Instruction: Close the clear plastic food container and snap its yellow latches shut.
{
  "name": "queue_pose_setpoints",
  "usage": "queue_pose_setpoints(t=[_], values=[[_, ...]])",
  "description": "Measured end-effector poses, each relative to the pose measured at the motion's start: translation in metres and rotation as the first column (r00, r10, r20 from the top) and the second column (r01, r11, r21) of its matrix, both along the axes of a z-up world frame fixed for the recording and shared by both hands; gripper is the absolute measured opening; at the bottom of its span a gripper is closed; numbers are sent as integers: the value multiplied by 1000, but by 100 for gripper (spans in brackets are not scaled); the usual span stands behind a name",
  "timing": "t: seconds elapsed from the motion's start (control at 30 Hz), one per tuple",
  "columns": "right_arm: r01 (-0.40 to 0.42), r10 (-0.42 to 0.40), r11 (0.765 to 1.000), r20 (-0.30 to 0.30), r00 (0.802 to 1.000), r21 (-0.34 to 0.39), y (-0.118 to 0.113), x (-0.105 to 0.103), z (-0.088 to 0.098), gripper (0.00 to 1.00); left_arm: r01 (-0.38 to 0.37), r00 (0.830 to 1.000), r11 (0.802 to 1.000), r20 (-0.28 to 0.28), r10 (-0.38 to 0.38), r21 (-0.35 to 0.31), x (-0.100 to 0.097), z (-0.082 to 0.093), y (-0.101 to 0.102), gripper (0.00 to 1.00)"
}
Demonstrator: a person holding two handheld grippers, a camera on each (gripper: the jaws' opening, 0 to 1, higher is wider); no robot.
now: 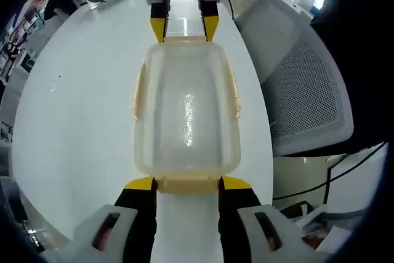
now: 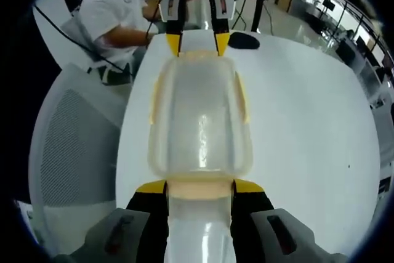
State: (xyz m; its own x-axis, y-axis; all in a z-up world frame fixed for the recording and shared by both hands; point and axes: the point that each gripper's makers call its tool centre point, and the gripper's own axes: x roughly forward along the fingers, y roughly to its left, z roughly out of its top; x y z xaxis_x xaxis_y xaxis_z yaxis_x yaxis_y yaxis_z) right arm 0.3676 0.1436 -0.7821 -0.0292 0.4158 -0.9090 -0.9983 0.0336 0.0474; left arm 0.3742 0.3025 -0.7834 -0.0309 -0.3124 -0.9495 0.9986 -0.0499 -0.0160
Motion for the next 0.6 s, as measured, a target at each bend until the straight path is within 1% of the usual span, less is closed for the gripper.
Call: queue_pose_setpoints(t=[0.37, 0.6], values=[[1, -1, 1000, -6, 1000, -5, -9, -1, 0, 37, -3, 1000, 1000, -9, 3, 1, -1, -2, -9, 37], [5, -5, 1000, -11, 1000, -8, -17, -4, 0, 37, -1, 1000, 1000, -13, 1, -2, -3, -2, -18, 37]])
